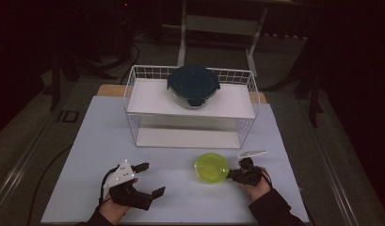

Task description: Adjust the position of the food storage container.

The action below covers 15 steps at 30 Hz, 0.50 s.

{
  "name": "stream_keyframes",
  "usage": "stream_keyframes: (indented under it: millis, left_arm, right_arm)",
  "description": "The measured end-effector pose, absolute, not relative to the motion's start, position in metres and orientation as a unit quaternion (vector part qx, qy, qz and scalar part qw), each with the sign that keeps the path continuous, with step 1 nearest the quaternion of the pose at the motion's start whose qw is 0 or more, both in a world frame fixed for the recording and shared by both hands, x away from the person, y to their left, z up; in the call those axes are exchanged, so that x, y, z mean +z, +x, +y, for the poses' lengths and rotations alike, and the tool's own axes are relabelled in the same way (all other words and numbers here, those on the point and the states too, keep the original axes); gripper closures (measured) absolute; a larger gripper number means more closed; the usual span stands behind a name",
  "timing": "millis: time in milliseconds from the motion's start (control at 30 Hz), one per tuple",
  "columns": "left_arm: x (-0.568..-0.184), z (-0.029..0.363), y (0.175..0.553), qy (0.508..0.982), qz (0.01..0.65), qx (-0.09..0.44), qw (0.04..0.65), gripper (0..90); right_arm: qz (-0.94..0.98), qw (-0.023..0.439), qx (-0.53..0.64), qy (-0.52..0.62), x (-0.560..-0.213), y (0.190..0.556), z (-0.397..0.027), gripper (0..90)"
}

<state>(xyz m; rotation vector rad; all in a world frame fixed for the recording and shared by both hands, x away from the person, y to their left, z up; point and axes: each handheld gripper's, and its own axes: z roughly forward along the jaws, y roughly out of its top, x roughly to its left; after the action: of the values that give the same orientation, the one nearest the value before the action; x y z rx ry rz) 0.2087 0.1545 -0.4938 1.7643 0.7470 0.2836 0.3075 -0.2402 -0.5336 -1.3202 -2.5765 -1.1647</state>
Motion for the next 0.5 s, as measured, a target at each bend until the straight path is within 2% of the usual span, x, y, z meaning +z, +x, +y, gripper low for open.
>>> stream_keyframes:
  millis: [500]
  left_arm:
    - [-0.493,0.154,0.207,0.753,0.312,0.128,0.566,0.0]
  right_arm:
    - [-0.843,0.031,-0.371,-0.389,-0.536,0.310,-0.199,90.0]
